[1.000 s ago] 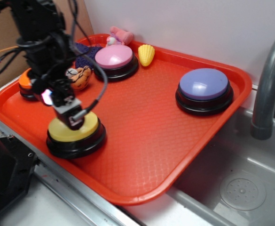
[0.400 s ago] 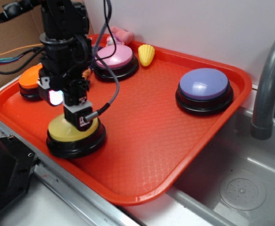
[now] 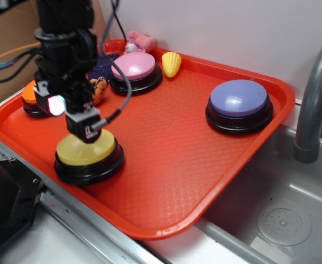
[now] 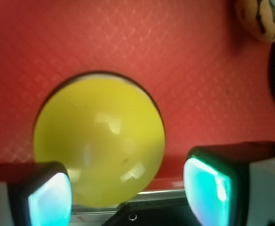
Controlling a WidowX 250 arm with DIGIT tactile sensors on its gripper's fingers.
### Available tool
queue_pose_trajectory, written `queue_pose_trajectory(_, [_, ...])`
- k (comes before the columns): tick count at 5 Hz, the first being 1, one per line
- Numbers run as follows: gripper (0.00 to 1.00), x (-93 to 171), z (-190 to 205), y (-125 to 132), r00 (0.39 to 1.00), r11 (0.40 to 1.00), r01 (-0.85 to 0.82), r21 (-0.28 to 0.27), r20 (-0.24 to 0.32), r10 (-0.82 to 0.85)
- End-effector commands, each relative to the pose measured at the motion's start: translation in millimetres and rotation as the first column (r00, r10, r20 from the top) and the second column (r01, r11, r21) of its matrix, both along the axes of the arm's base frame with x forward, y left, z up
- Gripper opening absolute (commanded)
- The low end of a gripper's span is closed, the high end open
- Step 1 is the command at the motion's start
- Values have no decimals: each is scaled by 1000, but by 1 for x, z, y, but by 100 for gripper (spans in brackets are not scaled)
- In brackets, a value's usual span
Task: Push the yellow button.
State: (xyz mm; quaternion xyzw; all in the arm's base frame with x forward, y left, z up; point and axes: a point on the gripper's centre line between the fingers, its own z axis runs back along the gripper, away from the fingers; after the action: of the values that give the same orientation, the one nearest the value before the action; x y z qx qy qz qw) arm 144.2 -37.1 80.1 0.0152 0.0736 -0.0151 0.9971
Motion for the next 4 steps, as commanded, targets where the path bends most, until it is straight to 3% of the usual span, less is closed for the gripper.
queue_pose_trajectory(1, [100, -5, -6, -3, 1000, 998, -13, -62, 3, 13])
queue_pose_trajectory(2, [100, -17, -24, -3, 973, 999, -42, 33, -225, 48])
queue_pose_trajectory(4, [100, -13, -20, -1, 996, 1000, -7, 28, -83, 9])
